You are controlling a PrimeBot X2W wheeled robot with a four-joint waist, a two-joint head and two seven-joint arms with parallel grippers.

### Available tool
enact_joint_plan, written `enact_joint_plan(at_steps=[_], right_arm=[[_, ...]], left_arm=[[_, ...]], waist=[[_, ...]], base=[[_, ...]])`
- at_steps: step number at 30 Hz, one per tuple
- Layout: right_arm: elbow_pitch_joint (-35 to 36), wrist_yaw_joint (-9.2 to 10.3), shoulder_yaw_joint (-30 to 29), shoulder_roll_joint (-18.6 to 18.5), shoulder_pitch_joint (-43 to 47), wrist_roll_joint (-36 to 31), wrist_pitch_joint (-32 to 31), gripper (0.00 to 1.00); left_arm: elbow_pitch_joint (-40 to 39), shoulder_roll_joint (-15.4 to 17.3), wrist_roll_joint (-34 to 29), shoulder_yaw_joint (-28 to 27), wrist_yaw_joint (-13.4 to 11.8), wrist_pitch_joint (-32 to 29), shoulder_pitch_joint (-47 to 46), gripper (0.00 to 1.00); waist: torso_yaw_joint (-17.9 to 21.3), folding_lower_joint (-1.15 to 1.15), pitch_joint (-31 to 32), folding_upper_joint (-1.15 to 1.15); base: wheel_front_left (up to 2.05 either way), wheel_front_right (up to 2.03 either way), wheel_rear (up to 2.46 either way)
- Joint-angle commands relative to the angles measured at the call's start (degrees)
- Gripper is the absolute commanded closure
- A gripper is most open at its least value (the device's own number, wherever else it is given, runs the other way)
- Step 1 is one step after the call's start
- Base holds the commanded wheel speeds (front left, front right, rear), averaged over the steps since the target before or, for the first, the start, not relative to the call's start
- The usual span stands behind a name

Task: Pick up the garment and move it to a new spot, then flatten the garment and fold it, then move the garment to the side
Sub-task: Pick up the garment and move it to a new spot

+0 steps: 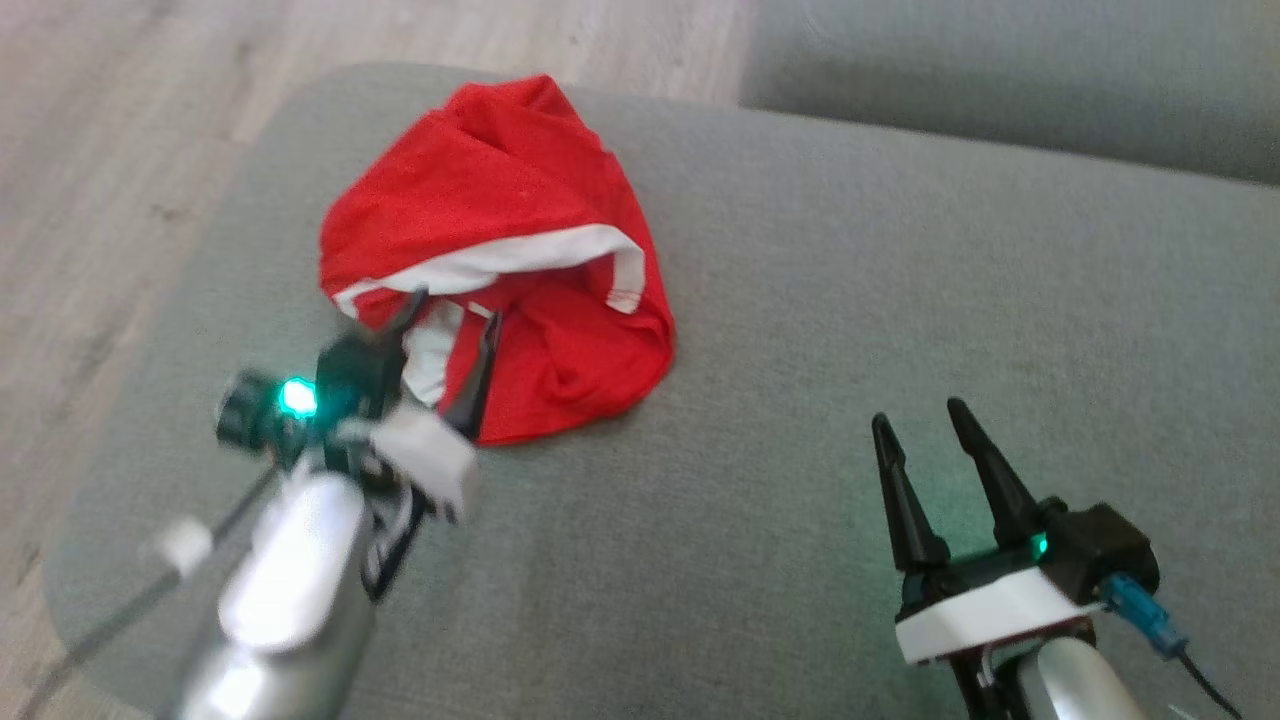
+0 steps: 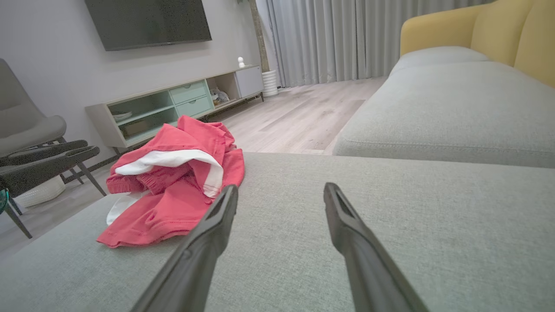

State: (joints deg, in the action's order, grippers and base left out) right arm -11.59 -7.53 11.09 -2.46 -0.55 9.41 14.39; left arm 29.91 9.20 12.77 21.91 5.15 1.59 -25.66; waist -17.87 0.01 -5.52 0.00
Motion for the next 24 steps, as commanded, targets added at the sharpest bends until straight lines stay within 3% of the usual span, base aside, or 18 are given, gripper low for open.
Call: enact_joint_plan(at_steps=[1,7,18,19,20,24], right_arm=[[2.0,0.04,1.2,-0.4,-2.8,-0.5,0.6,0.00],[1.9,0.04,1.6,-0.4,-4.5,-0.1,0.6,0.00],[1.5,0.04,1.2,-0.4,-5.9,0.3,0.6,0.00],[1.4,0.04,1.2,-0.4,-6.0,0.3,0.6,0.00],[1.4,0.04,1.2,-0.4,-6.1,0.3,0.6,0.00],[0.8,0.04,1.3,-0.4,-5.9,0.2,0.6,0.00]], left_arm=[[-0.4,2.2,-1.1,-0.9,0.4,-0.9,-4.1,0.00],[6.6,4.2,-2.9,3.5,1.8,-5.7,-13.5,0.00],[17.9,5.5,-3.1,4.5,1.9,-2.9,-20.8,0.00],[18.7,5.5,-3.1,4.5,1.7,-2.4,-21.3,0.62],[19.2,5.5,-3.1,4.4,1.3,-1.4,-21.7,1.00],[21.4,4.9,-2.9,4.4,0.8,1.5,-22.8,1.00]], waist=[[1.8,-0.01,-2.2,0.00],[4.4,-0.01,-5.6,0.00],[7.5,-0.01,-7.7,0.00],[7.6,-0.01,-7.7,0.00],[7.6,-0.01,-7.7,0.00],[7.5,-0.01,-7.1,0.00]], base=[[0.00,0.00,0.00],[0.00,0.00,0.00],[0.00,0.00,0.00],[0.00,0.00,0.00],[0.00,0.00,0.00],[0.00,0.00,0.00]])
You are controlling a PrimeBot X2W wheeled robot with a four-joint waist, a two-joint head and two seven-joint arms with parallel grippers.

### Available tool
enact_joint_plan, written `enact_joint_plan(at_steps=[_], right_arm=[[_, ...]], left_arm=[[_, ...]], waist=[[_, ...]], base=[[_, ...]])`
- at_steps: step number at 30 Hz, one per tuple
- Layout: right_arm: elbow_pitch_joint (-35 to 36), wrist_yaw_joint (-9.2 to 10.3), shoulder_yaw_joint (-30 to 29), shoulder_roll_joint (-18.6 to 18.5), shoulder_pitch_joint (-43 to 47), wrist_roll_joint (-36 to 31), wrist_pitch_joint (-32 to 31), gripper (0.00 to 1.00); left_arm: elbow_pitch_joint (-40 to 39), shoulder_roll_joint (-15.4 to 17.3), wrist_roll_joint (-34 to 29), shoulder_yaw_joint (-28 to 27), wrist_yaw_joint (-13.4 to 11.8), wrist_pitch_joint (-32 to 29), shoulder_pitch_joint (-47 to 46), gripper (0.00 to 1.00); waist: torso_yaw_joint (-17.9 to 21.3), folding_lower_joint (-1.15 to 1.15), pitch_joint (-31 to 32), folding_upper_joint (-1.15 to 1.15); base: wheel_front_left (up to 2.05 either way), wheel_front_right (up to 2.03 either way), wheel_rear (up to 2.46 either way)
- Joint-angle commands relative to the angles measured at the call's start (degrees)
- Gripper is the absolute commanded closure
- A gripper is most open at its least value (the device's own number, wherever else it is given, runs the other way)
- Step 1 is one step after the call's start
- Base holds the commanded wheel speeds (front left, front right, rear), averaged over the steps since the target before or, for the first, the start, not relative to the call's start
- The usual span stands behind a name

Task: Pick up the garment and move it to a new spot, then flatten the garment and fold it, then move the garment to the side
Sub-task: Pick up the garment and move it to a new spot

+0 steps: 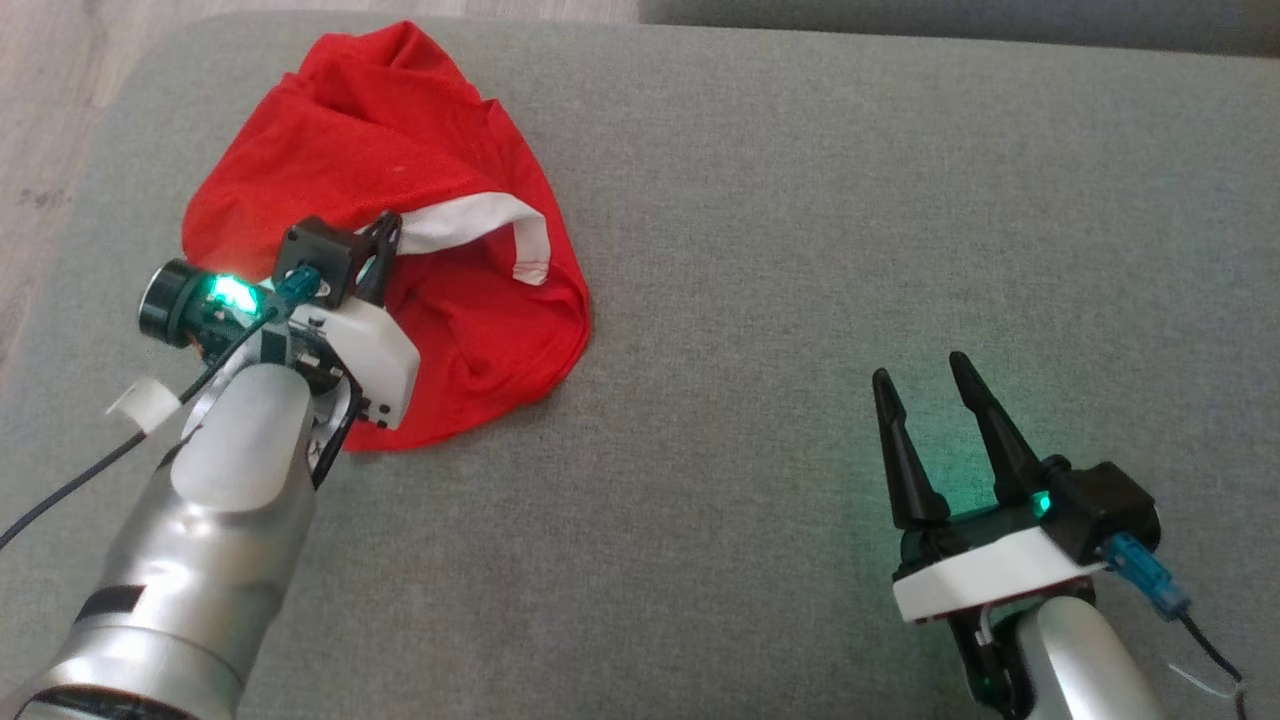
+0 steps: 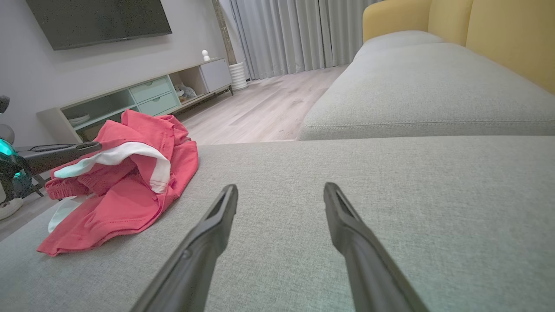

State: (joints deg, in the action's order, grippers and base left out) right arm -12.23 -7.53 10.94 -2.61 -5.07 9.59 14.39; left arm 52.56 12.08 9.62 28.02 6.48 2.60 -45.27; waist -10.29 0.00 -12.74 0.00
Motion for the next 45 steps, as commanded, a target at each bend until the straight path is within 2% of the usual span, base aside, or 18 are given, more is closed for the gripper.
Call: enact_joint_plan(at_steps=[1,9,17,21,29,30,31,32,33,37,45], right_arm=[[1.3,0.04,1.6,-0.3,-1.3,0.0,0.6,0.00],[0.6,0.04,2.2,-0.3,-0.6,0.5,0.6,0.00],[2.1,0.04,1.1,-0.3,0.3,1.7,0.6,0.00],[3.4,0.04,0.5,-0.3,1.2,2.1,0.6,0.00],[5.2,0.04,0.4,-0.3,3.7,2.9,0.6,0.00],[5.3,0.04,0.6,-0.3,4.0,2.9,0.6,0.00],[5.3,0.04,0.8,-0.3,4.2,2.9,0.6,0.00],[5.3,0.04,1.0,-0.3,4.4,2.9,0.6,0.00],[5.3,0.04,1.2,-0.3,4.6,2.9,0.6,0.00],[5.3,0.04,1.7,-0.3,5.2,3.0,0.6,0.00],[5.3,0.04,2.2,-0.3,6.0,3.3,0.6,0.00]], left_arm=[[-0.9,1.9,0.2,-1.6,-0.6,1.1,-3.3,1.00],[-0.8,1.9,1.4,-2.3,-1.3,7.4,-4.5,1.00],[-6.2,0.9,8.4,-8.1,-2.1,10.4,-0.4,1.00],[-11.6,-0.2,11.5,-10.0,-2.9,11.1,6.4,1.00],[-24.8,-3.5,17.4,-12.4,-6.4,11.3,25.3,1.00],[-26.0,-3.8,17.8,-12.5,-6.8,11.4,27.2,0.85],[-27.0,-4.2,18.2,-12.6,-7.3,11.4,28.9,0.65],[-27.9,-4.5,18.3,-12.5,-7.7,11.5,30.6,0.12],[-28.6,-4.8,18.3,-12.3,-8.2,11.5,32.0,0.00],[-31.5,-6.2,19.2,-12.6,-9.4,11.9,36.3,0.00],[-32.9,-7.5,19.1,-13.5,-9.5,12.3,39.8,0.00]], waist=[[-0.2,0.00,0.5,0.00],[-0.4,0.00,3.6,0.00],[-0.8,0.00,6.2,0.00],[-1.9,0.00,7.9,0.00],[-4.0,0.00,11.5,0.00],[-4.1,0.00,11.7,0.00],[-4.2,0.00,12.1,0.00],[-4.2,0.00,12.3,0.00],[-4.2,0.00,12.5,0.00],[-4.1,0.00,13.1,0.00],[-3.9,0.00,13.9,0.00]], base=[[0.00,0.00,0.00],[0.00,0.00,0.00],[0.00,0.00,0.00],[0.00,0.00,0.00],[0.00,0.00,0.00],[0.00,0.00,0.00],[0.00,0.00,0.00],[0.00,0.00,0.00],[0.00,0.00,0.00],[0.00,0.00,0.00],[0.00,0.00,0.00]])
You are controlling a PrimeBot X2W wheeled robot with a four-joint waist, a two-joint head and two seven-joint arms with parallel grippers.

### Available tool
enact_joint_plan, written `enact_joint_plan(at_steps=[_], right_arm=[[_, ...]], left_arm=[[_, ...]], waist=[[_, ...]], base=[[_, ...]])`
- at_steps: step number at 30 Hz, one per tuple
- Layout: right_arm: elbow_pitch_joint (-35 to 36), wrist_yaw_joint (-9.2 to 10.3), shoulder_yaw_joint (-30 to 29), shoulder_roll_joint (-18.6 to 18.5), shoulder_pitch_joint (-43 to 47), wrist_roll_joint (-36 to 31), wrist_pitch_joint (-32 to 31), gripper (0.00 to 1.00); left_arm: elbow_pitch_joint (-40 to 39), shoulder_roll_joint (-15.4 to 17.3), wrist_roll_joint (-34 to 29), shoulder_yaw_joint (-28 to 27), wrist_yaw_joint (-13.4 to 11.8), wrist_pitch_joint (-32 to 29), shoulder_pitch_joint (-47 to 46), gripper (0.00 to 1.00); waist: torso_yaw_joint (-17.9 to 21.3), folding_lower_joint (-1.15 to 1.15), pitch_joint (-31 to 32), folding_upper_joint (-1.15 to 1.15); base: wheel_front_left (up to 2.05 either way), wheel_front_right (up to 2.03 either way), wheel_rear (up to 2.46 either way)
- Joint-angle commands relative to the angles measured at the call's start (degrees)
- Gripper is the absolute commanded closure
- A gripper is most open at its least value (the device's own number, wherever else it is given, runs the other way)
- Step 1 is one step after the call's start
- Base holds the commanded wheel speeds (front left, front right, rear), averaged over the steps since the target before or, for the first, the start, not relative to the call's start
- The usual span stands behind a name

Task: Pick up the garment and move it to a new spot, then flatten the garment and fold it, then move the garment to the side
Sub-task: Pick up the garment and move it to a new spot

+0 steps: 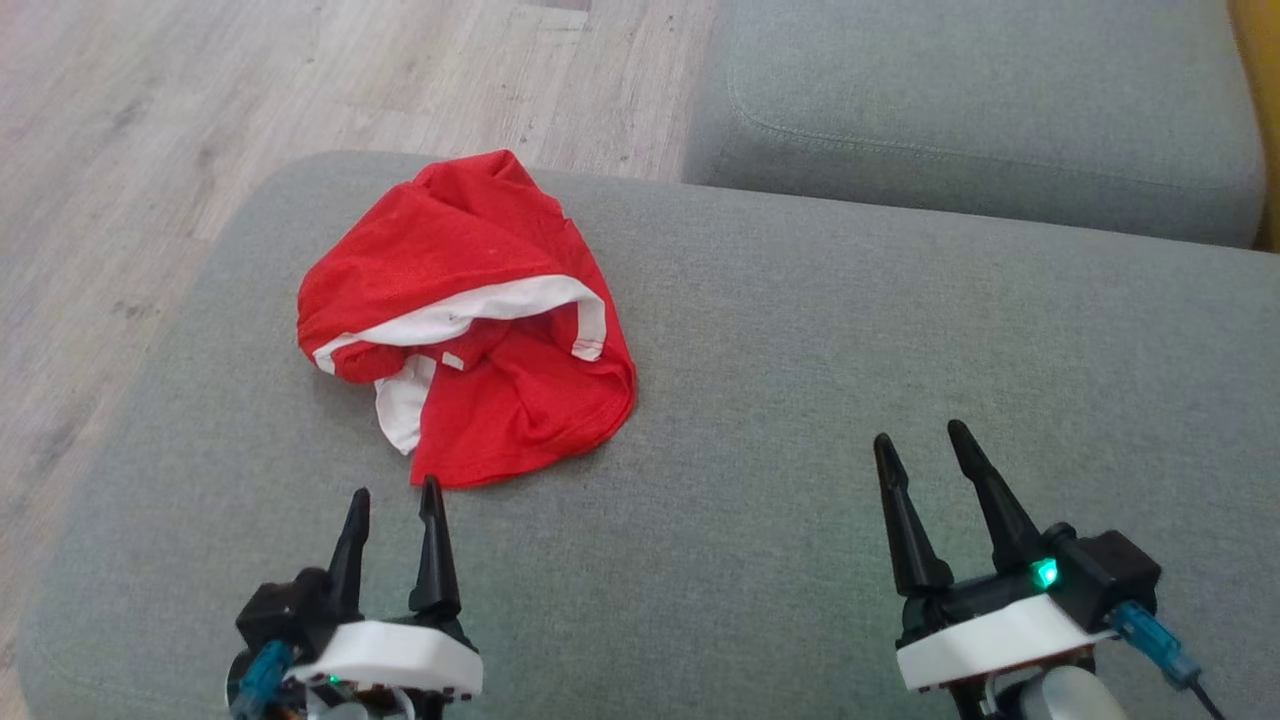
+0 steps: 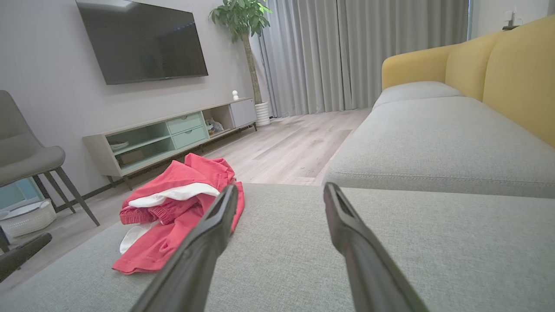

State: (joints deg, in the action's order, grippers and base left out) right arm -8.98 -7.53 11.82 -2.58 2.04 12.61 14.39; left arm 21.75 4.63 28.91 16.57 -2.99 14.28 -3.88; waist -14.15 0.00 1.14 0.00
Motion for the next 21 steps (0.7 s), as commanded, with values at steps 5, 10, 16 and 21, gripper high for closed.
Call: enact_joint_plan(at_steps=[5,10,16,21], right_arm=[[2.3,0.04,1.3,-0.3,-0.7,0.3,0.6,0.00],[2.5,0.04,1.5,-0.3,-1.0,-0.1,0.6,0.00],[2.5,0.04,0.9,-0.3,-2.4,-1.1,0.6,0.00],[2.6,0.04,0.8,-0.3,-4.5,-2.4,0.6,0.00]], left_arm=[[-2.5,0.2,-1.2,-2.4,0.1,0.7,-1.8,0.00],[-2.0,1.5,-3.3,-1.1,0.4,0.5,-3.5,0.00],[0.0,3.4,-5.6,1.1,1.6,-3.4,-10.0,0.00],[5.0,6.6,-10.3,4.8,3.7,-8.7,-20.1,0.00]], waist=[[0.0,0.00,0.0,0.00],[0.4,0.00,-1.6,0.00],[0.9,0.00,-5.3,0.00],[2.2,0.00,-10.0,0.00]], base=[[0.00,0.00,0.00],[0.00,0.00,0.00],[0.00,0.00,0.00],[0.00,0.00,0.00]])
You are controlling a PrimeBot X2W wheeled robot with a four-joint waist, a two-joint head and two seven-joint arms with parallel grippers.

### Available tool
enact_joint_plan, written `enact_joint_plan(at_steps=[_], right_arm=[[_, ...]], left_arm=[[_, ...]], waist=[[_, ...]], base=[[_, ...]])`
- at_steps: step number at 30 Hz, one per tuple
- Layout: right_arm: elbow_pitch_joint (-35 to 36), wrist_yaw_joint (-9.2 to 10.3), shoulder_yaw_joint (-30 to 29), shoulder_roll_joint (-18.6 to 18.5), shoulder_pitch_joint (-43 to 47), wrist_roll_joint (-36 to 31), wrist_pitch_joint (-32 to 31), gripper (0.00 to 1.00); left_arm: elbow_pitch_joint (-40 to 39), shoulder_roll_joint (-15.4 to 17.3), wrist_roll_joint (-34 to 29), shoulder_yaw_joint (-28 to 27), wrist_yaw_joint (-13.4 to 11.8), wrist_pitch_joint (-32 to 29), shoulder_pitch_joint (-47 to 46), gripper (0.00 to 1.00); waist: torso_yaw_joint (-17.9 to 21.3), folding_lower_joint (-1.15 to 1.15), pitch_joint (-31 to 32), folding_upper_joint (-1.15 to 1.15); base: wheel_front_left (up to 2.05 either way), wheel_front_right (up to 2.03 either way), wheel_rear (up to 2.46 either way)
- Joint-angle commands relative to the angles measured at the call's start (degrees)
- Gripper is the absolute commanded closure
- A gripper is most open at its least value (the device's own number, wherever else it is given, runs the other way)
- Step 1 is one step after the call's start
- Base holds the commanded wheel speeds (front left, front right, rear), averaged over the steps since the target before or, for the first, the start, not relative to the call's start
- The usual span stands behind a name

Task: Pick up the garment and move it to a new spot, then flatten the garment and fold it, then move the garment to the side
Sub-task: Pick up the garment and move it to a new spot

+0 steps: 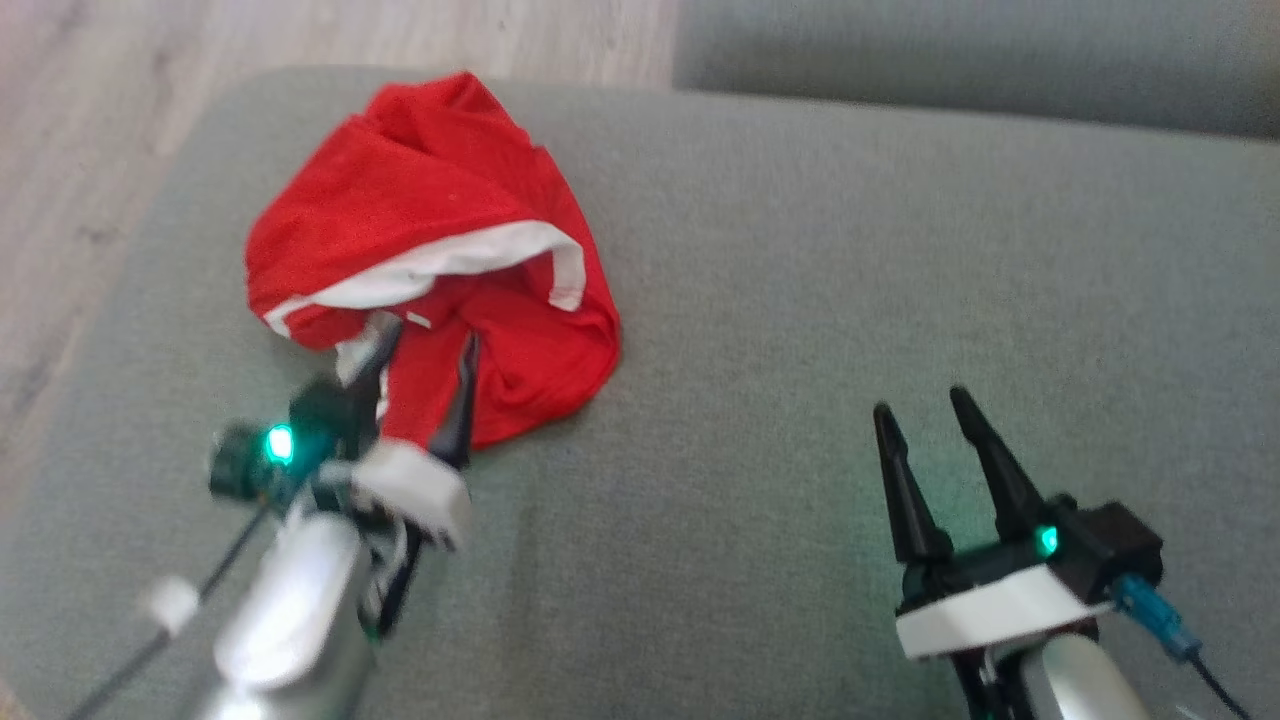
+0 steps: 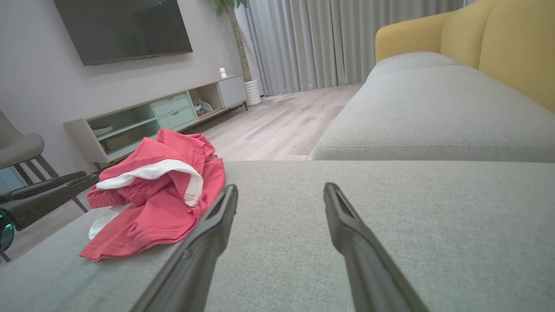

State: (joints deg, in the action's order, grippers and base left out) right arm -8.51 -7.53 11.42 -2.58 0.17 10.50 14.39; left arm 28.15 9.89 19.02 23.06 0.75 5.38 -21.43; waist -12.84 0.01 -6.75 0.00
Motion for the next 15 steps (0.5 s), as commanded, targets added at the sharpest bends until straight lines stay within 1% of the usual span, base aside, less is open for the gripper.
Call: enact_joint_plan(at_steps=[1,6,10,15], right_arm=[[2.2,0.04,1.3,-0.3,-3.1,-0.5,0.6,0.00],[2.6,0.04,1.3,-0.3,-5.3,-1.1,0.6,0.00],[2.6,0.04,1.1,-0.3,-6.2,-0.7,0.6,0.00],[2.7,0.04,1.3,-0.3,-6.9,-0.6,0.6,0.00]], left_arm=[[-0.1,2.0,-1.5,-1.2,-0.1,-0.6,-4.6,0.00],[6.6,4.4,-6.3,1.7,0.5,-2.8,-13.2,0.00],[10.8,5.8,-9.2,3.0,0.0,-1.6,-18.1,0.00],[16.0,6.6,-11.0,4.2,-0.3,-1.2,-22.4,0.00]], waist=[[1.3,-0.01,-3.0,0.00],[3.2,-0.01,-6.4,0.00],[4.3,-0.01,-7.7,0.00],[4.9,-0.01,-8.6,0.00]], base=[[0.00,0.00,0.00],[0.00,0.00,0.00],[0.00,0.00,0.00],[0.00,0.00,0.00]])
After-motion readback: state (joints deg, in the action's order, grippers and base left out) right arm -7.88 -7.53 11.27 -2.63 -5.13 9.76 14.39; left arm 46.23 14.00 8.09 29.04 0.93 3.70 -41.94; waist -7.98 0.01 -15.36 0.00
